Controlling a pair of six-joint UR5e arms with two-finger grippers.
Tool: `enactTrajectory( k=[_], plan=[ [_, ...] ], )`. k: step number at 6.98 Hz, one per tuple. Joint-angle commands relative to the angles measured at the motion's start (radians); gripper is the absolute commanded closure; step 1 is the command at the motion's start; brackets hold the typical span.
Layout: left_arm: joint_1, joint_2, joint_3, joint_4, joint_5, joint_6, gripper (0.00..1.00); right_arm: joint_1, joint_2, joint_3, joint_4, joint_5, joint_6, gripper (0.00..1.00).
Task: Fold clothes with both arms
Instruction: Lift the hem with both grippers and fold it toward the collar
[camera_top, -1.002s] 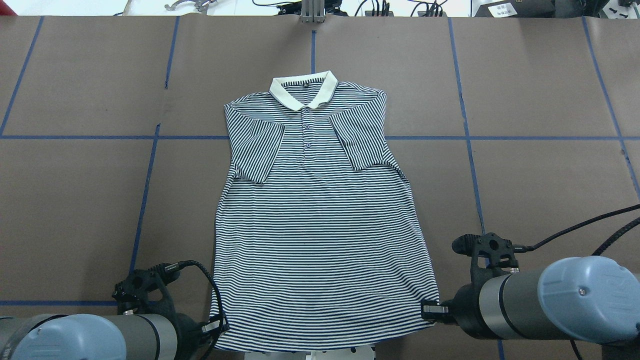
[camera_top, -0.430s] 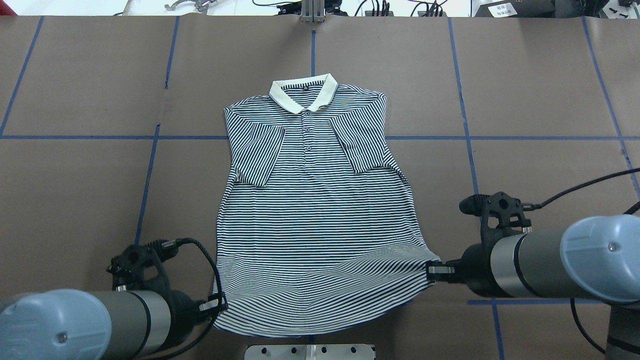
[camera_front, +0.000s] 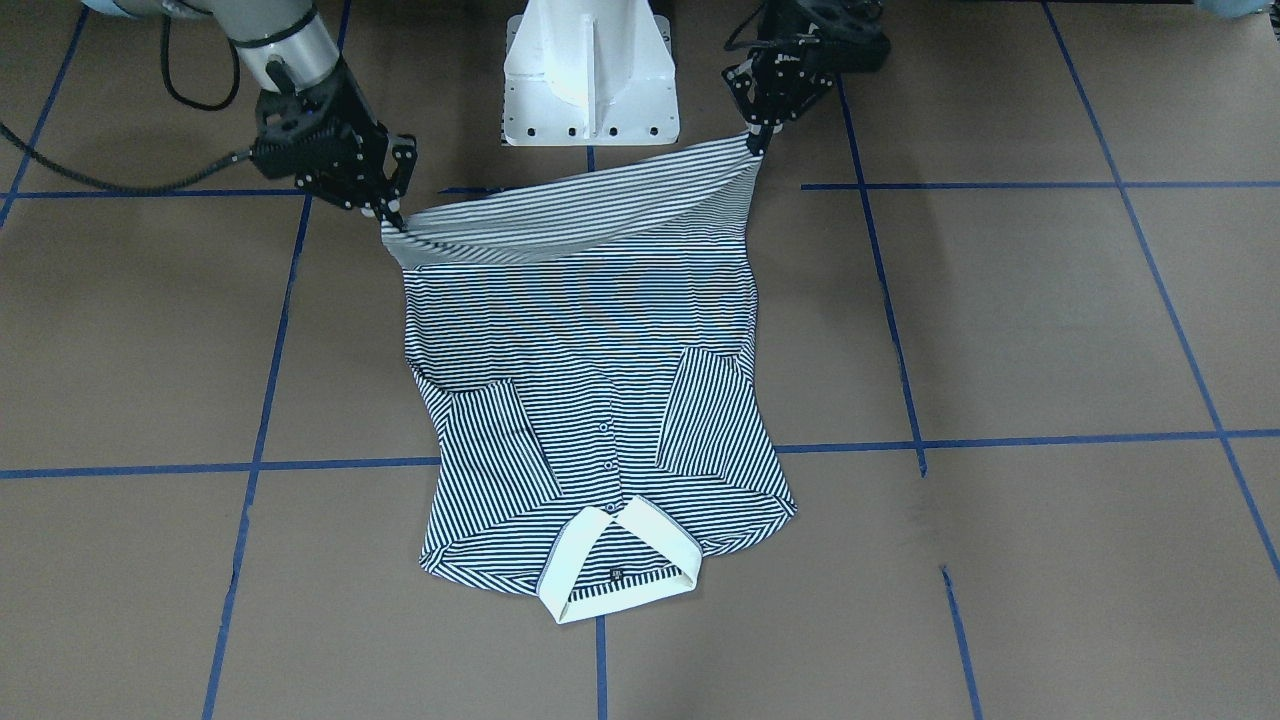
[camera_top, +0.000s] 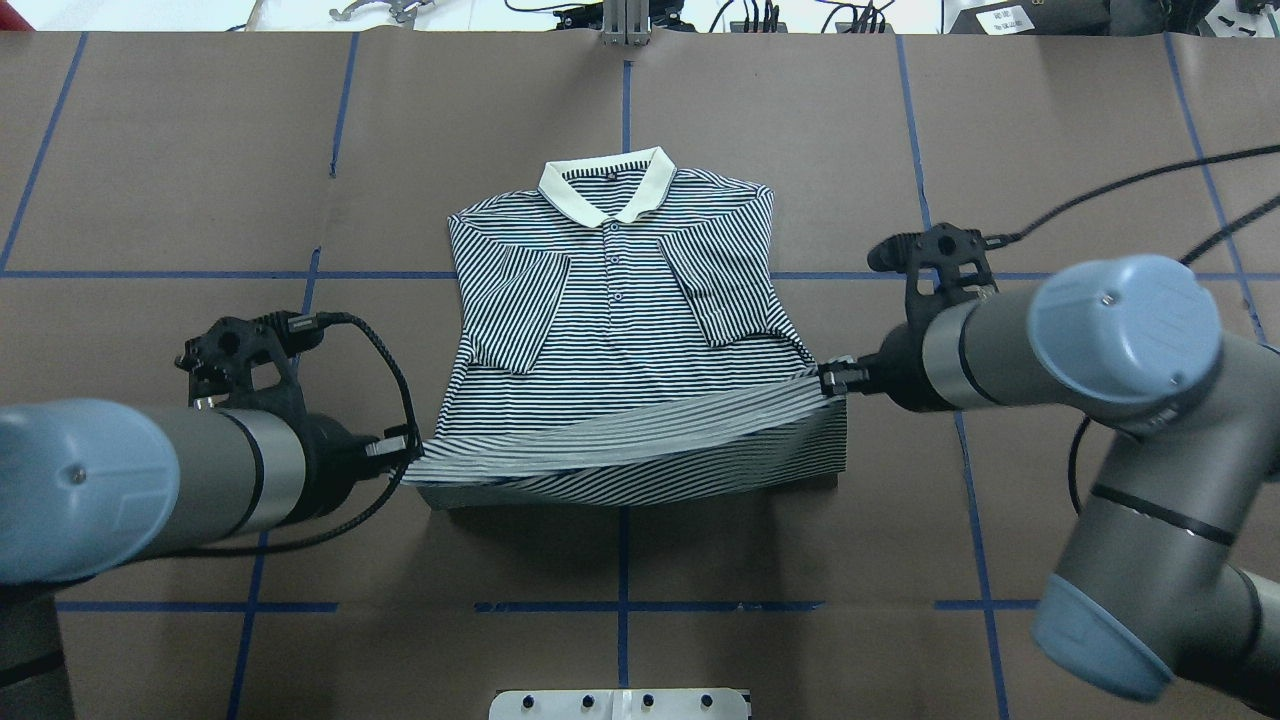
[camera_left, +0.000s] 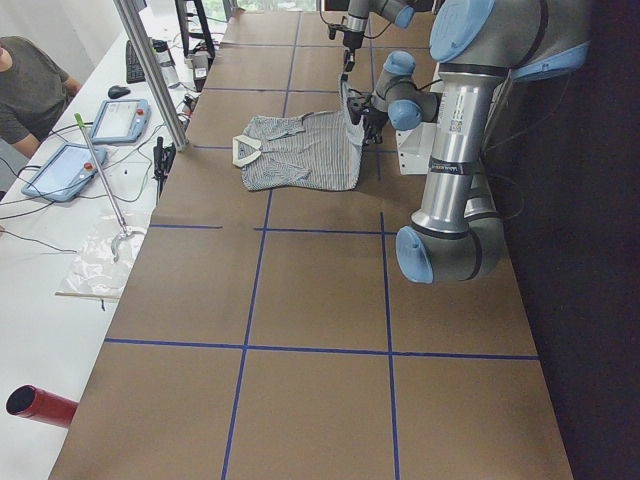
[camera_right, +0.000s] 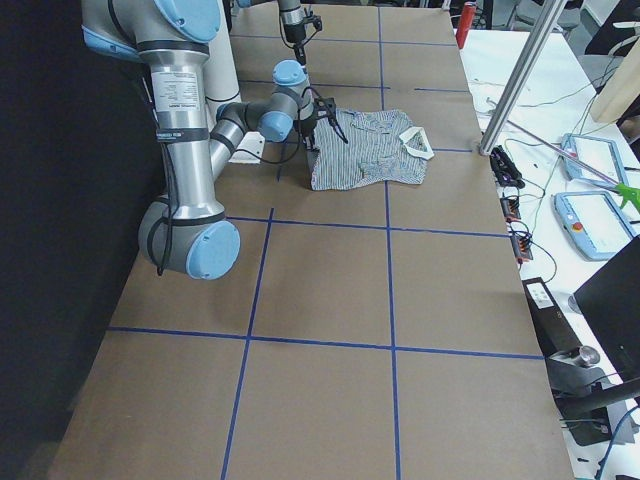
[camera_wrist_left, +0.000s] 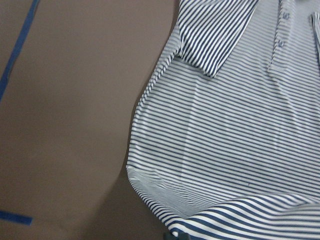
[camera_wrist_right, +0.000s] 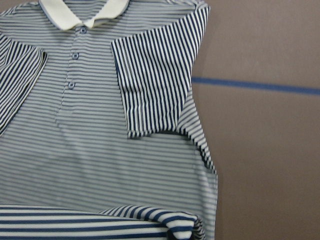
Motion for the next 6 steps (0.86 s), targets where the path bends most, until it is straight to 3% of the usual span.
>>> enactTrajectory(
  k=[1, 2, 5, 6],
  plan=[
    [-0.158, -0.090, 0.219, -0.074, -0.003, 0.098, 1.00, 0.110, 0.152, -0.225, 0.000, 0.000, -0.171, 1.00],
    [-0.206, -0.095, 0.299, -0.169, -0.004, 0.124, 1.00, 0.133, 0.227, -0.326, 0.003, 0.001, -0.187, 1.00],
    [-0.312, -0.162, 0.638, -0.465, -0.003, 0.132, 1.00, 0.185, 0.358, -0.712, 0.289, 0.004, -0.187, 1.00],
    [-0.324, -0.203, 0.753, -0.531, -0.003, 0.130, 1.00, 0.185, 0.390, -0.769, 0.299, 0.004, -0.189, 1.00]
  ],
)
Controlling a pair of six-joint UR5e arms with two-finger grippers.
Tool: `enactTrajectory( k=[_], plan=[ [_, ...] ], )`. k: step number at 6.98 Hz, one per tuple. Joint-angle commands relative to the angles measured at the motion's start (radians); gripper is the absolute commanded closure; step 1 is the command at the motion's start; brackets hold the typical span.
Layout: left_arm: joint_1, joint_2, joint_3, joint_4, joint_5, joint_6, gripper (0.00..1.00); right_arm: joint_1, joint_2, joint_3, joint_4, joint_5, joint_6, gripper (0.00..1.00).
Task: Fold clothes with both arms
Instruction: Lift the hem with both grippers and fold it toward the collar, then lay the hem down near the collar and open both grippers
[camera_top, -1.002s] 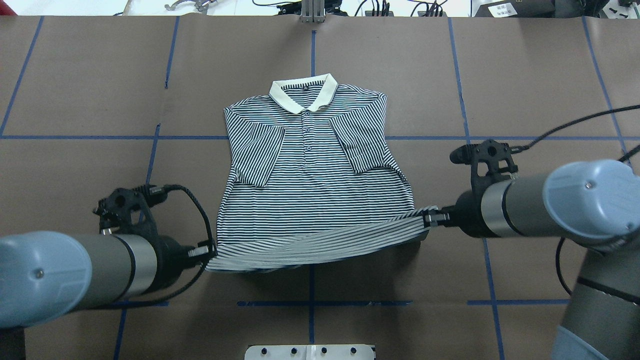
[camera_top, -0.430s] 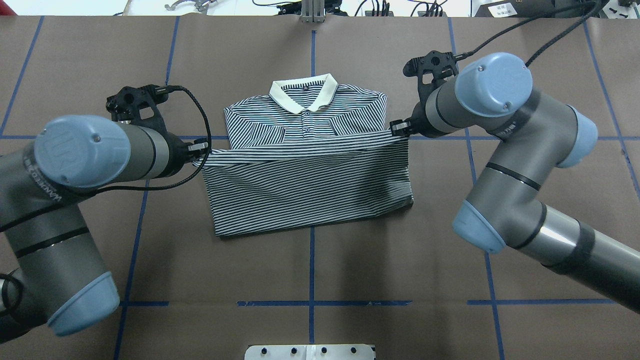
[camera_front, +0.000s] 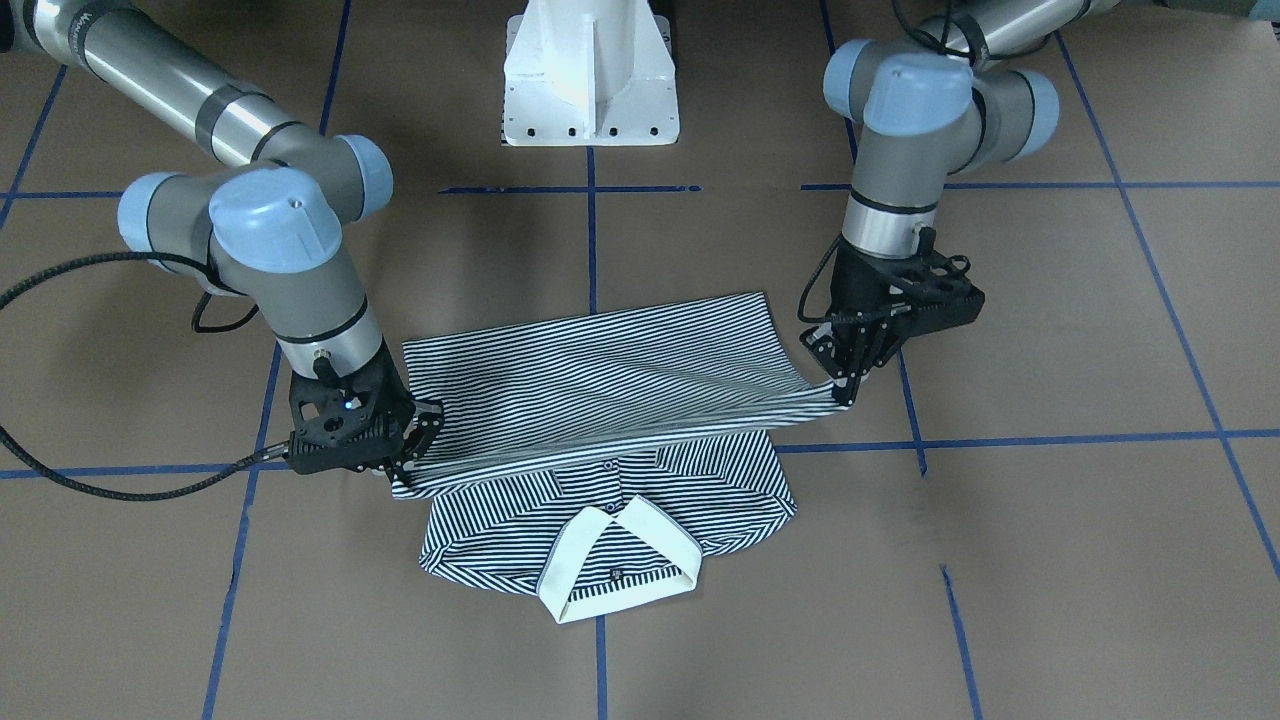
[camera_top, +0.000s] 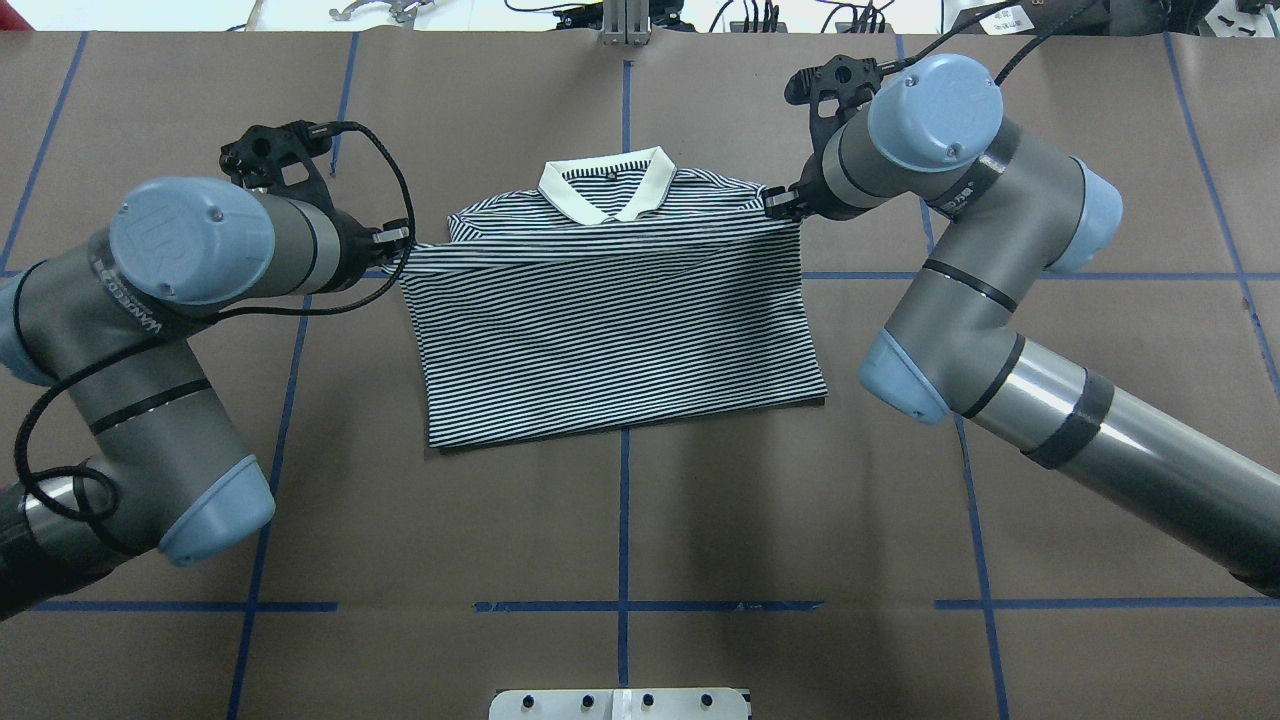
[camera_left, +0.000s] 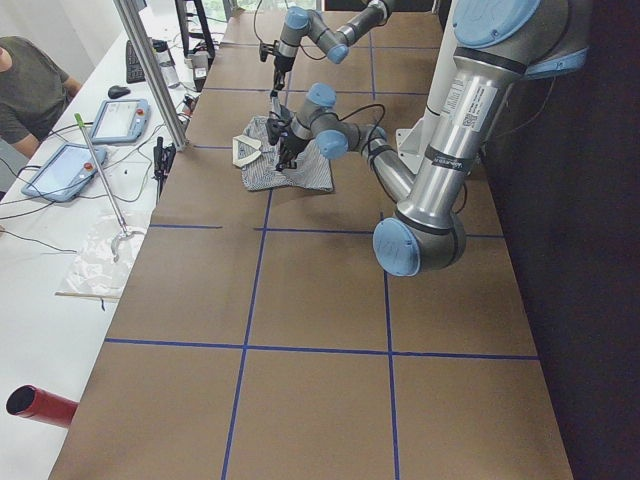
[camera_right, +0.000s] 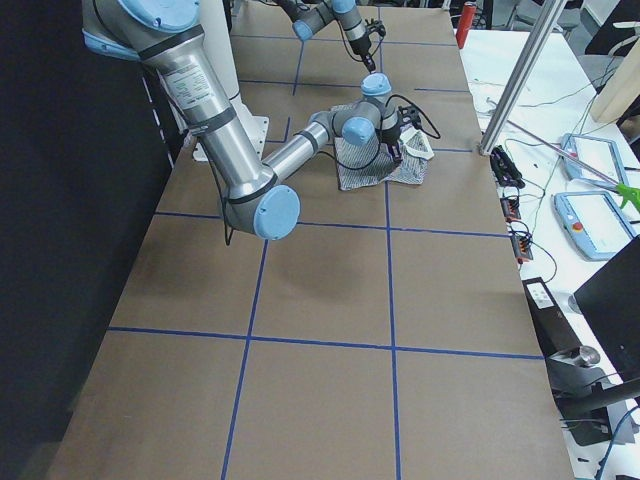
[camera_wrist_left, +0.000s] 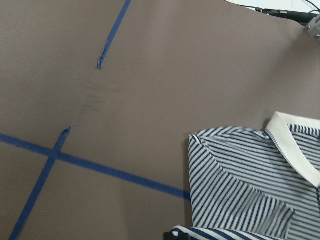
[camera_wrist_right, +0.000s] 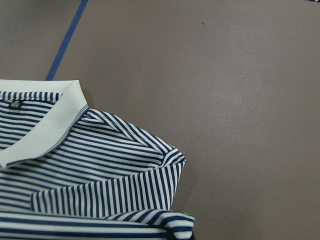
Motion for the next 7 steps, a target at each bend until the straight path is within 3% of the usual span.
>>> enactTrajectory(
  k=[1, 4, 7],
  plan=[
    [-0.036, -0.063, 0.201, -0.135, 0.001, -0.002, 1.00, 0.004, 0.058, -0.118, 0.044, -0.001, 0.001, 1.00],
    [-0.031, -0.153, 0.301, -0.157, 0.004, -0.106, 1.00, 0.004, 0.088, -0.123, 0.044, -0.002, 0.009, 1.00],
    [-0.028, -0.154, 0.309, -0.157, 0.004, -0.108, 1.00, 0.022, 0.094, -0.155, 0.046, -0.005, -0.002, 1.00]
  ],
)
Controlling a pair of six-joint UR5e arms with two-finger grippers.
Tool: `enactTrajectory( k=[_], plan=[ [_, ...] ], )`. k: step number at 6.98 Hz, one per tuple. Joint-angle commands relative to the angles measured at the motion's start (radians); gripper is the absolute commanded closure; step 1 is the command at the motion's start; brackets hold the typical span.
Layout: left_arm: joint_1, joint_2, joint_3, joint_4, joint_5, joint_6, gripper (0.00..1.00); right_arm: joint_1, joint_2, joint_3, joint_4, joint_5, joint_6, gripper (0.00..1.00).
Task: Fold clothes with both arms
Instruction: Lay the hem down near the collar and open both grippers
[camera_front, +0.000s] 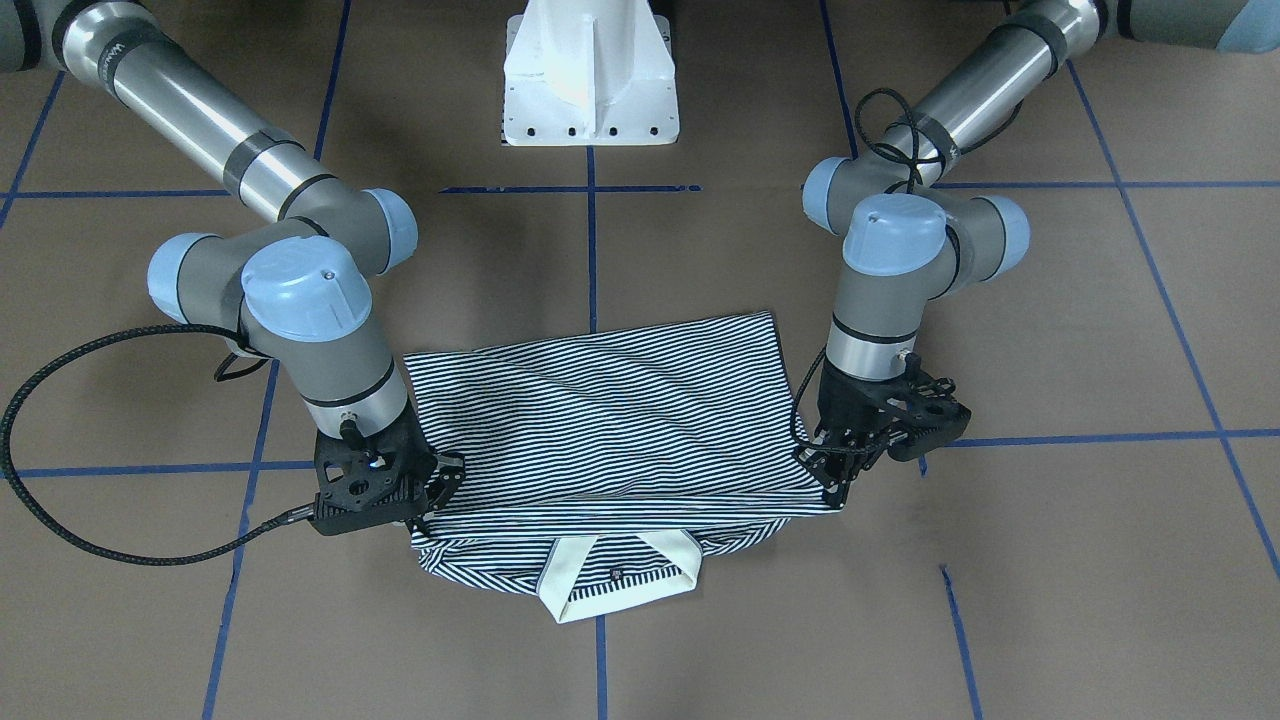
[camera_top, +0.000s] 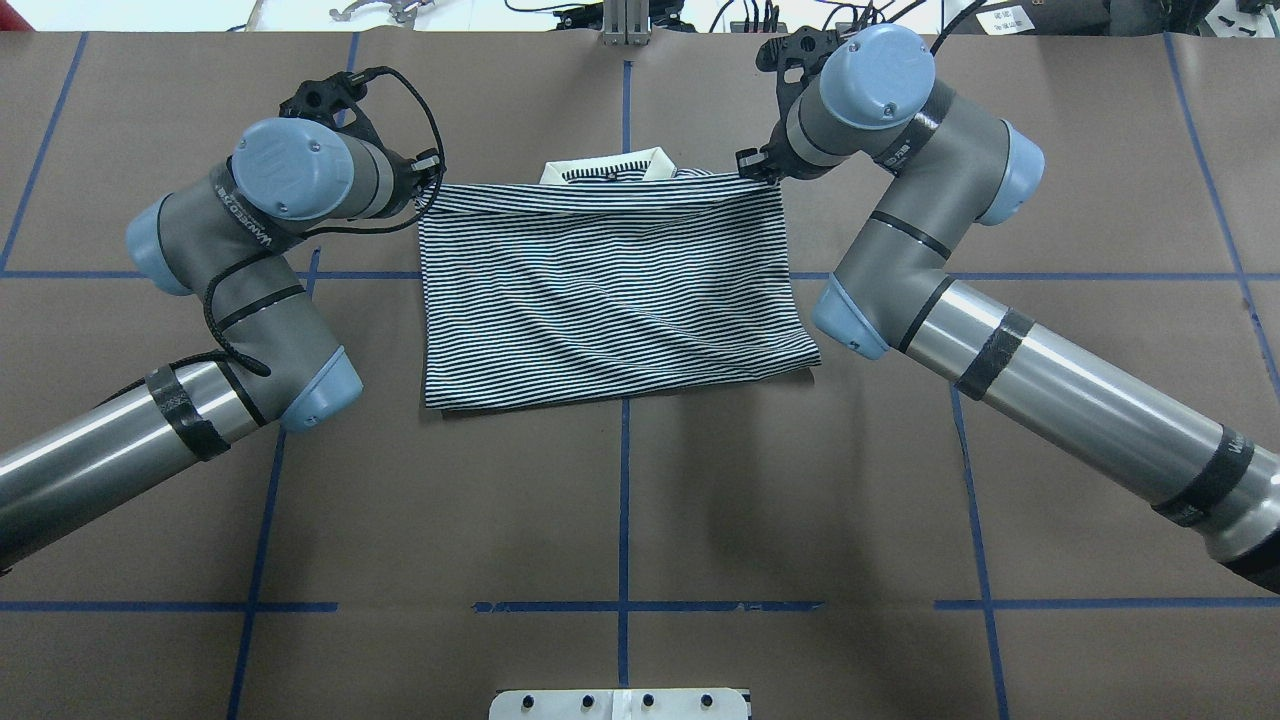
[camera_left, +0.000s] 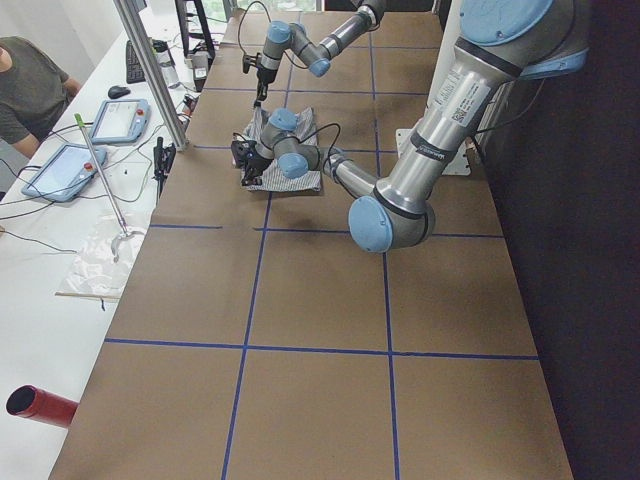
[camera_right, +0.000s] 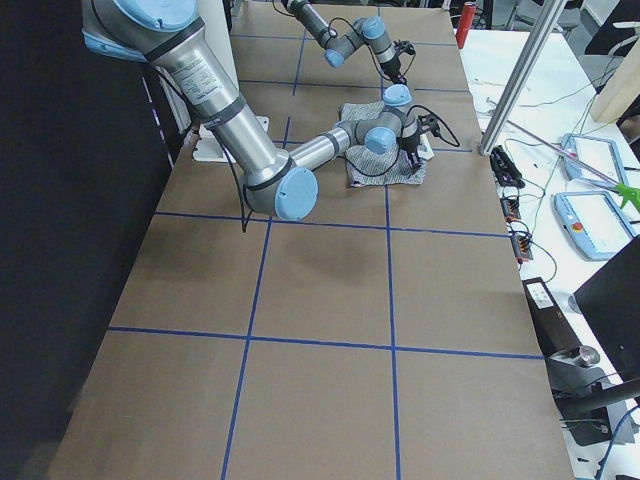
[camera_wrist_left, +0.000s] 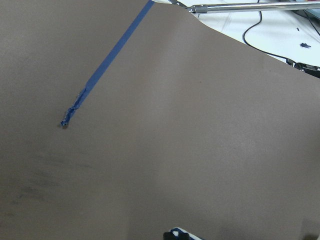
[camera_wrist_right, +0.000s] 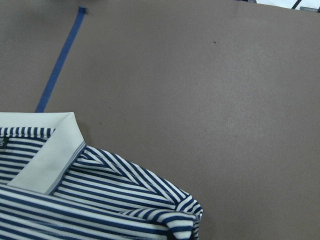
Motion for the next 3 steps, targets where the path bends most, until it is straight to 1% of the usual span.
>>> enactTrajectory(
  k=[1, 3],
  plan=[
    [0.001, 0.001, 0.001, 0.000, -0.001, 0.001, 1.00, 0.006, 0.010, -0.024, 0.001, -0.011, -0.004, 1.00],
    [0.001, 0.003, 0.001, 0.000, -0.001, 0.006, 1.00, 0.003, 0.024, -0.041, 0.010, -0.016, -0.002, 1.00]
  ],
)
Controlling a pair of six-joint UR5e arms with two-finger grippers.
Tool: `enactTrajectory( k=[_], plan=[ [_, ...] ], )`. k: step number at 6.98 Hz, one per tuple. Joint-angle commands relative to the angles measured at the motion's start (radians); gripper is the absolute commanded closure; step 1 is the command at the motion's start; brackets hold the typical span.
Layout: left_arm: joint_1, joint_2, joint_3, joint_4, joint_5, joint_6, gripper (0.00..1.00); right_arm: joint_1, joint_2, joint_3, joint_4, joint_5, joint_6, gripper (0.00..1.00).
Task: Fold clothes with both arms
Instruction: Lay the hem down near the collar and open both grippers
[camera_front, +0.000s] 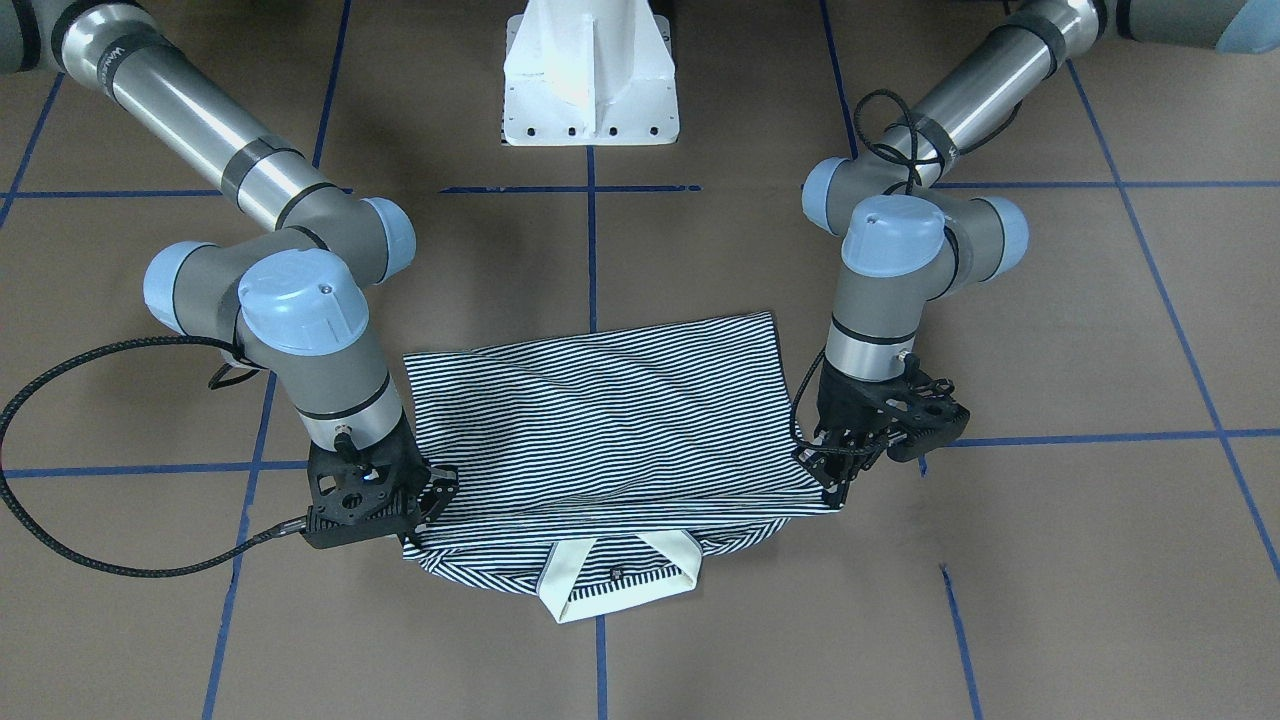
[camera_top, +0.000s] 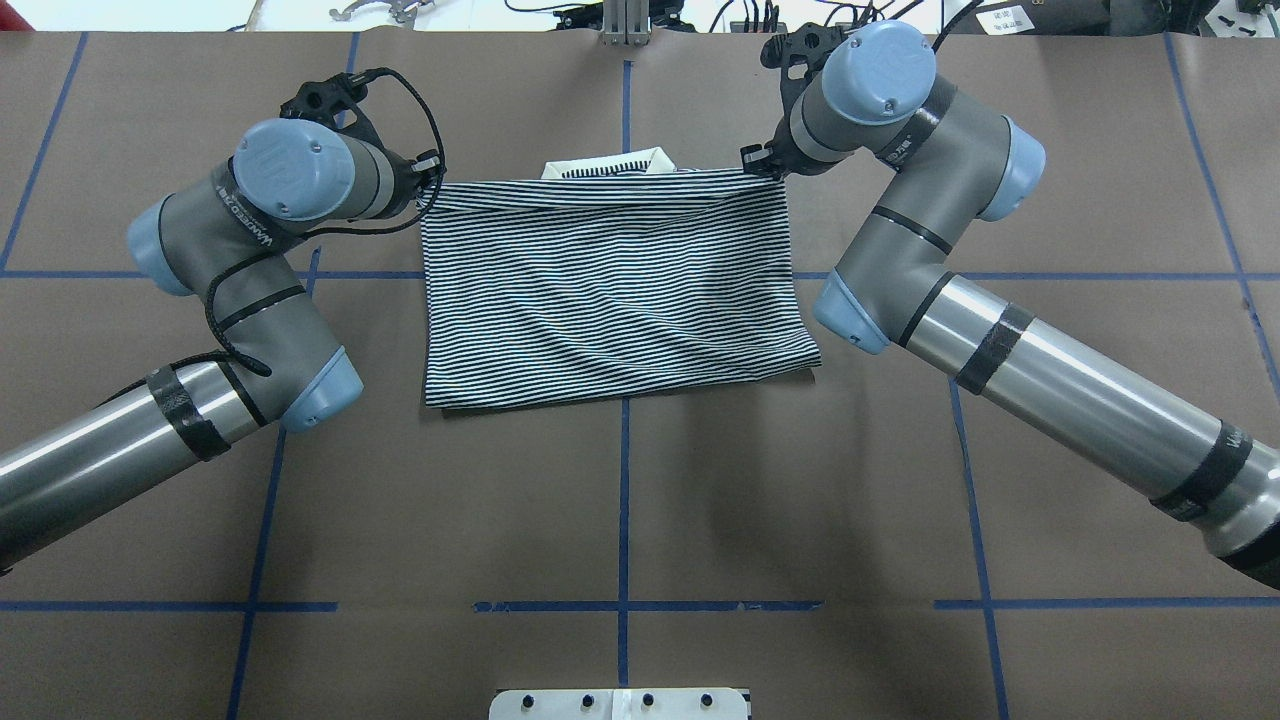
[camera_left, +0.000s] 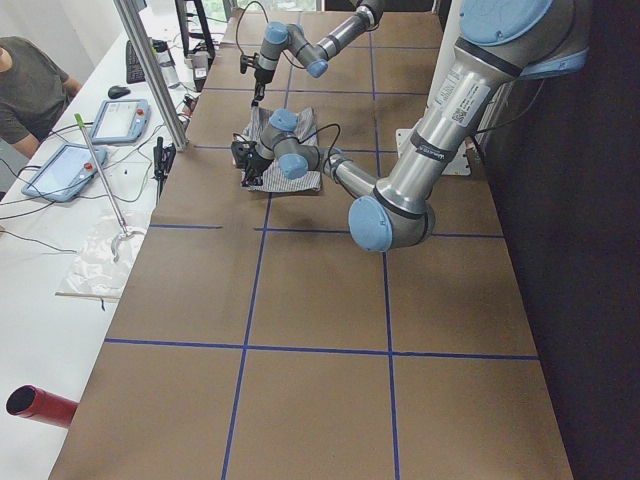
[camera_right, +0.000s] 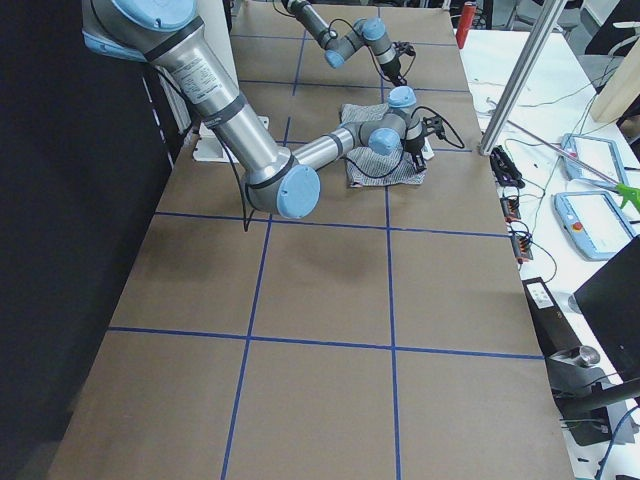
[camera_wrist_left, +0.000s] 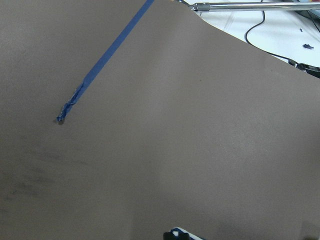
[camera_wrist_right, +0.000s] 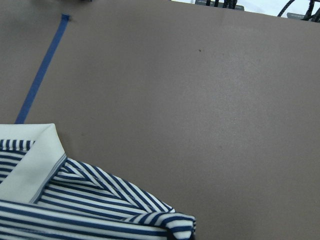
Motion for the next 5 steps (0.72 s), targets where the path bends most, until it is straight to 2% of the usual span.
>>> enactTrajectory(
  k=[1, 2, 3, 4, 5],
  plan=[
    [0.000, 0.000, -0.002, 0.000, 0.000, 0.002, 1.00, -0.004, 0.004, -0.007, 0.026, -0.003, 0.003, 1.00],
    [0.000, 0.003, -0.003, -0.003, -0.002, 0.004, 1.00, -0.005, -0.005, -0.001, 0.058, 0.002, 0.007, 1.00],
    [0.000, -0.003, -0.003, -0.017, -0.003, 0.002, 0.93, -0.008, -0.009, 0.001, 0.092, 0.004, 0.012, 1.00],
    [0.000, -0.003, -0.002, -0.024, -0.003, 0.001, 0.55, -0.010, -0.011, 0.001, 0.092, 0.008, 0.010, 0.89],
    [0.000, -0.003, -0.002, -0.026, -0.003, 0.001, 0.20, -0.010, -0.022, 0.002, 0.101, 0.008, 0.012, 0.36]
  ],
)
